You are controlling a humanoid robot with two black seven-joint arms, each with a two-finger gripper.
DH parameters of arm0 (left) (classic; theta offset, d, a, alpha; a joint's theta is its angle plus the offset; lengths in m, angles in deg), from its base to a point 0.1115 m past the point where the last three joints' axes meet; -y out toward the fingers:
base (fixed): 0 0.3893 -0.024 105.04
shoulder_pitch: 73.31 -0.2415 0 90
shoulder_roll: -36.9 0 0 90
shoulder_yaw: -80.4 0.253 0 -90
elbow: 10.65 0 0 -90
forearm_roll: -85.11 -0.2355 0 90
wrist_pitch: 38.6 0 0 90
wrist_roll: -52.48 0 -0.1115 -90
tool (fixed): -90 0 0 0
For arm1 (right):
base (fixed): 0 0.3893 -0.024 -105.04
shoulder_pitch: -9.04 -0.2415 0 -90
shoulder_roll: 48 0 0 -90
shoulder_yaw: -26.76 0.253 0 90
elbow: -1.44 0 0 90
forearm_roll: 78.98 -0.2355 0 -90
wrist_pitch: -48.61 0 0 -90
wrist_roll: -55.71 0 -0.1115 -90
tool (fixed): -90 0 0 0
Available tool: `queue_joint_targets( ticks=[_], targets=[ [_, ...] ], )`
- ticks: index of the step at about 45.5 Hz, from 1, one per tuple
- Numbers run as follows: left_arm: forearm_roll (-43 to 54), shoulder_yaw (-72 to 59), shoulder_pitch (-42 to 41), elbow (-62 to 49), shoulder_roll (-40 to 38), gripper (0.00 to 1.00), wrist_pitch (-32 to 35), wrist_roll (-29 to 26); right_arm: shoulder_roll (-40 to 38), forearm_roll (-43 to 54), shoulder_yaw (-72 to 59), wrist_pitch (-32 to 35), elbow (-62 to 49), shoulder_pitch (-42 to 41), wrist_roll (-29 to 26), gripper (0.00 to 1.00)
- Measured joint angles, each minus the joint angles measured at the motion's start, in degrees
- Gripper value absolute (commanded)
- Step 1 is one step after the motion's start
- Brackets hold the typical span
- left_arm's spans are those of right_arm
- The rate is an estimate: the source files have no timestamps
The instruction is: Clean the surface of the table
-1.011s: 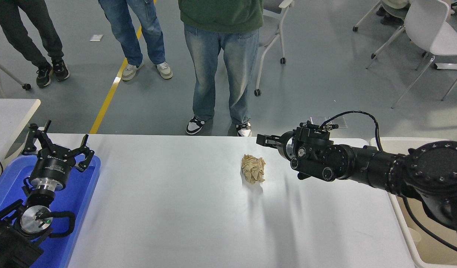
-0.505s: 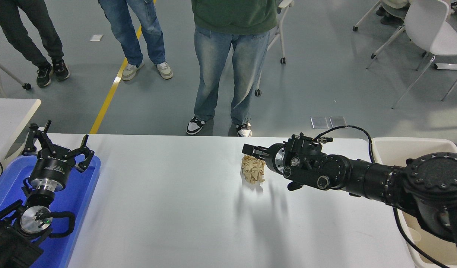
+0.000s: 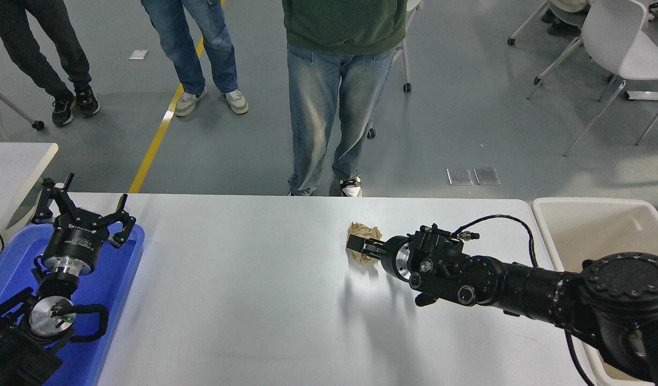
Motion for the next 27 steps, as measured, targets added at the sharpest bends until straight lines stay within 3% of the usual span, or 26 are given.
queue_joint_targets(
  ticks=[3,9,15,25,27],
  targets=[
    [0.0,0.0,0.0,0.0,0.0,1.0,0.0,0.0,0.0,0.2,0.13,-0.19,0.05,0.18,0.4,0.87],
    [0.0,0.0,0.0,0.0,0.0,1.0,0.0,0.0,0.0,0.44,0.26,-0.34,0.2,0.38,0.99,0.61],
    [0.0,0.0,0.0,0.0,0.0,1.0,0.0,0.0,0.0,0.77,0.3,-0.38,0.22,0.49,1.68,0.59],
    [0.0,0.0,0.0,0.0,0.0,1.0,0.0,0.0,0.0,3.29,0.3,-0.39,0.07,0.62,2.23,0.41],
    [0.0,0.0,0.0,0.0,0.0,1.0,0.0,0.0,0.0,3.79,0.18,-0.39,0.04,0.64,2.3,0.33]
  ],
)
